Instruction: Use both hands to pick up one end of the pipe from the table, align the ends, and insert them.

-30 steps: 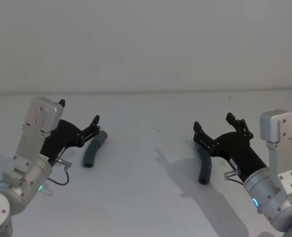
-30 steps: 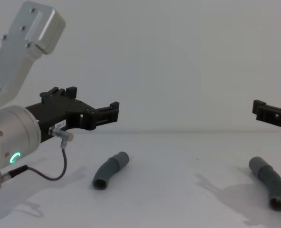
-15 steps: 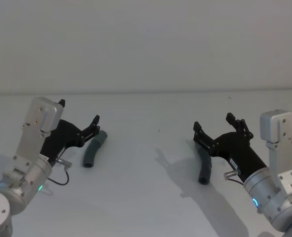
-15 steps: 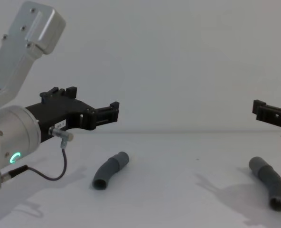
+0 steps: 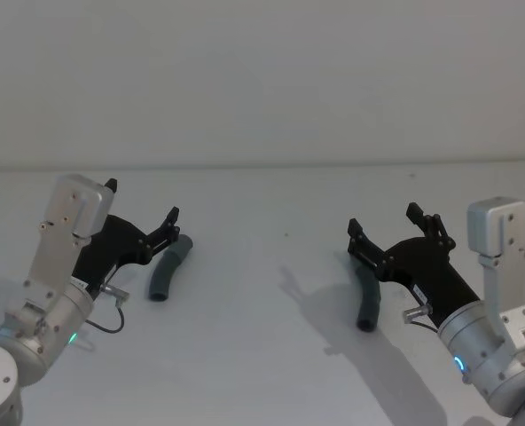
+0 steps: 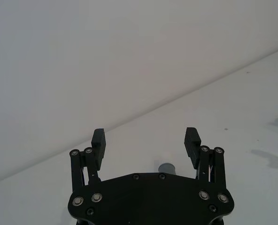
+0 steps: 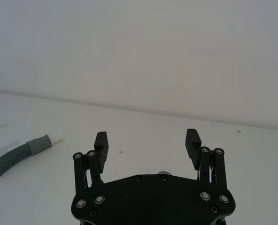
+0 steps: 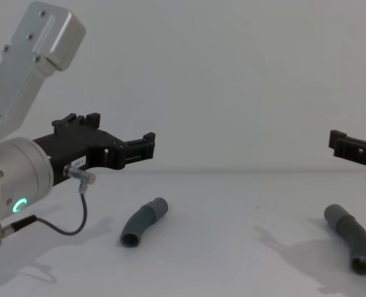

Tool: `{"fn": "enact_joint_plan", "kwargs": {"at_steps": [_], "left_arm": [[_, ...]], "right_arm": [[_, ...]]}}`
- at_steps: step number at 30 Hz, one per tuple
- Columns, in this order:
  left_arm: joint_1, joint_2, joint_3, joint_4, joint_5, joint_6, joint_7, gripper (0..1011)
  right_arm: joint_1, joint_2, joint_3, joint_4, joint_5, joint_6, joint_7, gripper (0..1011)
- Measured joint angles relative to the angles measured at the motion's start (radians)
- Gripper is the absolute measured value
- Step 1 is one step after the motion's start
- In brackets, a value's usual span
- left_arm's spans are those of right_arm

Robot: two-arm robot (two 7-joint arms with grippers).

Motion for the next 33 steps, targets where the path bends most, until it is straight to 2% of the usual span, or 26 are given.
{"fn": "enact_joint_plan", "kwargs": {"at_steps": [14, 20, 26, 33], "left_arm": [[-0.001, -0.001, 0.000, 0.000, 0.000, 0.001, -0.001, 1001], [-0.025, -0.004, -0.005, 0.015, -0.010, 0.015, -0.024, 1001], [-0.053, -0.008, -0.015, 0.028, -0.036, 0.055, -0.054, 1001], [-0.091, -0.017, -0.036, 0.044, -0.085, 0.146, -0.090, 1001]], "right_arm": [[0.000, 0.000, 0.000, 0.000, 0.000, 0.000, 0.000, 1000], [0.000, 0.000, 0.000, 0.000, 0.000, 0.000, 0.000, 1000], [0.000, 0.000, 0.000, 0.000, 0.000, 0.000, 0.000, 1000], [0.000, 0.000, 0.000, 0.000, 0.000, 0.000, 0.000, 1000]]}}
